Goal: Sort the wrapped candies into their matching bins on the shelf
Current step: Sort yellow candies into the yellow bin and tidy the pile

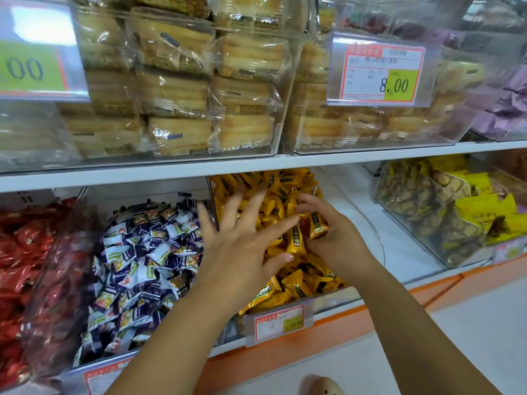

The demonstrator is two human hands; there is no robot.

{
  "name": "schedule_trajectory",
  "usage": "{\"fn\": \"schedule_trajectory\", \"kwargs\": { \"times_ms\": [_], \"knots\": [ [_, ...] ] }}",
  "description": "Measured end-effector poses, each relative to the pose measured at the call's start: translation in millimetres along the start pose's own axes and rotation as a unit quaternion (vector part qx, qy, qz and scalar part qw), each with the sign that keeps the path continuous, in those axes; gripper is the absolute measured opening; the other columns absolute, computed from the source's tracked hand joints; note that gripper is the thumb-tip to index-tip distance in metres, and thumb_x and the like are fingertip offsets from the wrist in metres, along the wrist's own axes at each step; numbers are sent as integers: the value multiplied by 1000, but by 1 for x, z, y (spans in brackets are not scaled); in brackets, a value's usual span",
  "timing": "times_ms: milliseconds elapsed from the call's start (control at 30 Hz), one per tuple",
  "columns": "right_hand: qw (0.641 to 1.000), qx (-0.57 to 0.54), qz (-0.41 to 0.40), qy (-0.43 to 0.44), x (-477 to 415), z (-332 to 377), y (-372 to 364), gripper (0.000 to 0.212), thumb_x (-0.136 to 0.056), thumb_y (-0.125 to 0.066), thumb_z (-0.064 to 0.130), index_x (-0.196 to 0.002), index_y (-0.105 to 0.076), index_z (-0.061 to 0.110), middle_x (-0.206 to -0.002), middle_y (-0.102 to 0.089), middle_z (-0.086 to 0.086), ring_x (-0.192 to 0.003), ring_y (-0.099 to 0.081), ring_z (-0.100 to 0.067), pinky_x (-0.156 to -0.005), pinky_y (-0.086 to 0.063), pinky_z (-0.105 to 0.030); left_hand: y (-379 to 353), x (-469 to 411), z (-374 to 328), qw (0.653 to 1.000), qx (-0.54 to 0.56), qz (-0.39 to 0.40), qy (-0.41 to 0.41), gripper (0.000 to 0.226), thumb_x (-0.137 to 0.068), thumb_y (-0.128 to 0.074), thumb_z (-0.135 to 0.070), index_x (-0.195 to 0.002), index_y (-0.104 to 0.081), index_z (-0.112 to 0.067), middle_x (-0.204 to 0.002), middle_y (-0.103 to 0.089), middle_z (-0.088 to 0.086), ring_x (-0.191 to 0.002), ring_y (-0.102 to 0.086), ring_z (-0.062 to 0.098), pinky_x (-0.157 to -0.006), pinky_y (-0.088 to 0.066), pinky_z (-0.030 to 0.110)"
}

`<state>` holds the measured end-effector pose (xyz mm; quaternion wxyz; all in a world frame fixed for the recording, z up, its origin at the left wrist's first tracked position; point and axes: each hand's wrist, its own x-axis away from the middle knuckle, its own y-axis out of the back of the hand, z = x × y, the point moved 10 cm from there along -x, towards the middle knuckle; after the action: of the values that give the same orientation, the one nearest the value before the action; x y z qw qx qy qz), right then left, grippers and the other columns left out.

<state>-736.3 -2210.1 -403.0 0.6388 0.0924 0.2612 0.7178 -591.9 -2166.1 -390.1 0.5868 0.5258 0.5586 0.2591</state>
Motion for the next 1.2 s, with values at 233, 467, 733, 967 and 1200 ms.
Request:
{"fn": "schedule_trajectory", "kwargs": {
  "times_ms": [233, 467, 733, 967, 1200],
  "knots": [
    [997, -59, -32, -49, 0, -13, 24, 54, -79, -71, -3, -118, -61, 33, -112, -65, 13, -76, -59, -4, -67, -47, -10, -6, -3, 3, 999, 19, 18, 29, 29, -86, -47, -63, -115, -53, -62, -156, -21, -13, -147, -1, 20, -108, 7, 69],
    [979, -185, -26, -76, 6, -7, 23, 43, -76, -74, 1, -109, -66, 27, -107, -70, 6, -102, -65, -11, -87, -51, -27, 4, -7, 1, 995, 83, -21, 40, 70, -69, -32, -82, -129, -49, -50, -146, -35, -21, -141, -12, 7, -115, 4, 56],
    [973, -222, 33, -59, 14, 19, -3, 50, -78, -73, 3, -119, -60, 28, -111, -68, 6, -104, -65, -18, -91, -53, -39, 22, -7, -10, 989, 118, -95, 4, 47, -80, -48, -60, -122, -60, -43, -108, -64, -19, -101, -47, 8, -79, -27, 31],
    [930, -355, 48, -84, 17, 17, -10, 41, -84, -61, -7, -120, -60, 13, -120, -63, -14, -104, -66, -29, -88, -55, -41, 21, -6, -2, 972, 206, -108, 24, 25, -81, -65, -28, -106, -69, -33, -106, -67, -16, -98, -61, 9, -85, -42, 35],
    [954, -265, -101, -94, 9, 2, 36, 30, -85, -63, -6, -111, -59, 6, -111, -63, -10, -87, -71, -25, -81, -58, -35, 23, -2, 21, 940, 301, -112, 117, 19, -84, -69, -20, -98, -69, -33, -84, -66, -17, -74, -56, -2, -58, -40, 8]
  ]
}}
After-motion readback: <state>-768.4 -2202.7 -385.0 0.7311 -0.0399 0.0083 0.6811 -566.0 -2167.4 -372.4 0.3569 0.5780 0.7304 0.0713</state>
